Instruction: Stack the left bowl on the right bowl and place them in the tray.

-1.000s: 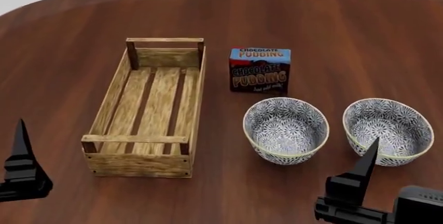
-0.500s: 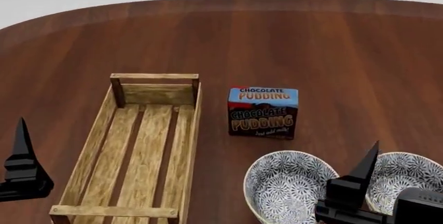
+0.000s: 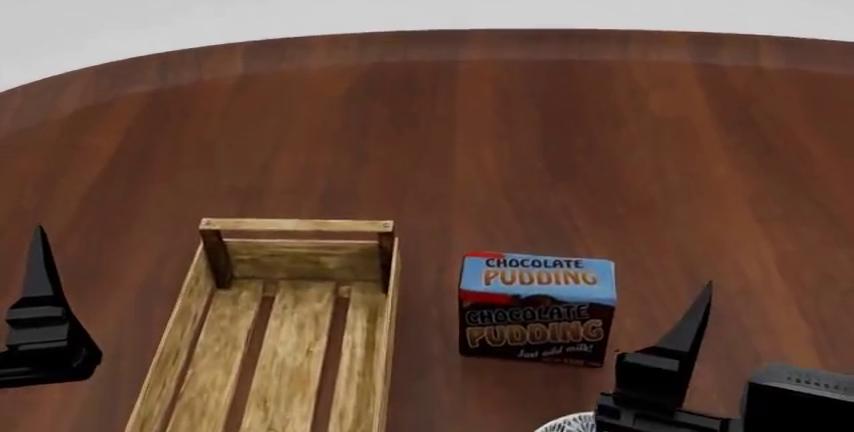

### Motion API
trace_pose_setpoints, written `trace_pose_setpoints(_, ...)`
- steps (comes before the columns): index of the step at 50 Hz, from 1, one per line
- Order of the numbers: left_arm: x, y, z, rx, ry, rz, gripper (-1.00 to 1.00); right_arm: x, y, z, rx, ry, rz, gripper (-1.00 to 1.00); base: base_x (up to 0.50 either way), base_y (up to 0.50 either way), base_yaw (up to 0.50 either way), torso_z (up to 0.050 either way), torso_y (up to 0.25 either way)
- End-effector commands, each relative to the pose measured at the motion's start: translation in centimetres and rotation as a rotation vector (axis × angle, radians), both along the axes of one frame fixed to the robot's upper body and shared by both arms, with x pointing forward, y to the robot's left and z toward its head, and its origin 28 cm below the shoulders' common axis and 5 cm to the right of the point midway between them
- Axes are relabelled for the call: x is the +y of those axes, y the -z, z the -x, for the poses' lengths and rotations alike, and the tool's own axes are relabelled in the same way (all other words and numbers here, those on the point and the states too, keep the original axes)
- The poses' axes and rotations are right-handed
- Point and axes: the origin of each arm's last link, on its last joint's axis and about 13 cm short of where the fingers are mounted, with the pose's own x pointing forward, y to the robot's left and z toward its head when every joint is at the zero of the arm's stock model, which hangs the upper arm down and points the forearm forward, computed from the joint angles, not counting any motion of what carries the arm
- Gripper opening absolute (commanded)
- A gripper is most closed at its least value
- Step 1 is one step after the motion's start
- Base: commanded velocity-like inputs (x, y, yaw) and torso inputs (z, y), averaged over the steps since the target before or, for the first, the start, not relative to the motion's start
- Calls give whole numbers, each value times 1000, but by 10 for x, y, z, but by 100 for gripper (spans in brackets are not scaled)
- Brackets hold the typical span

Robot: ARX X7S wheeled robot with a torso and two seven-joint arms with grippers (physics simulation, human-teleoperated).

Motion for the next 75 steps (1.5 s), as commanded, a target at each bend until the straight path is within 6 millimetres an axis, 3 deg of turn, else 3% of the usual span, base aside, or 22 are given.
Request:
trace_pose_setpoints(1, 0, 1, 0, 0, 0, 1, 100, 1, 1, 1, 0, -4, 4, 100, 0, 0, 0, 0, 0)
trace_pose_setpoints(7, 1, 1, 0, -2, 2, -1, 100, -2, 9, 4, 81, -29, 20, 100, -6, -1, 0, 0, 2)
trace_pose_setpoints(23, -3, 5, -1, 9, 9, -19, 100, -18, 15, 46, 265, -49, 38, 100, 0, 0, 0, 0, 0)
trace_pose_setpoints(35, -6, 4, -1, 4, 21, -32, 100, -16, 31, 64, 379, -96, 45, 100, 0, 0, 0, 0, 0)
trace_pose_setpoints(75, -8, 7, 1, 1, 42, -40, 100, 14, 51, 72, 692, -388, 109, 100, 0, 0, 0, 0, 0)
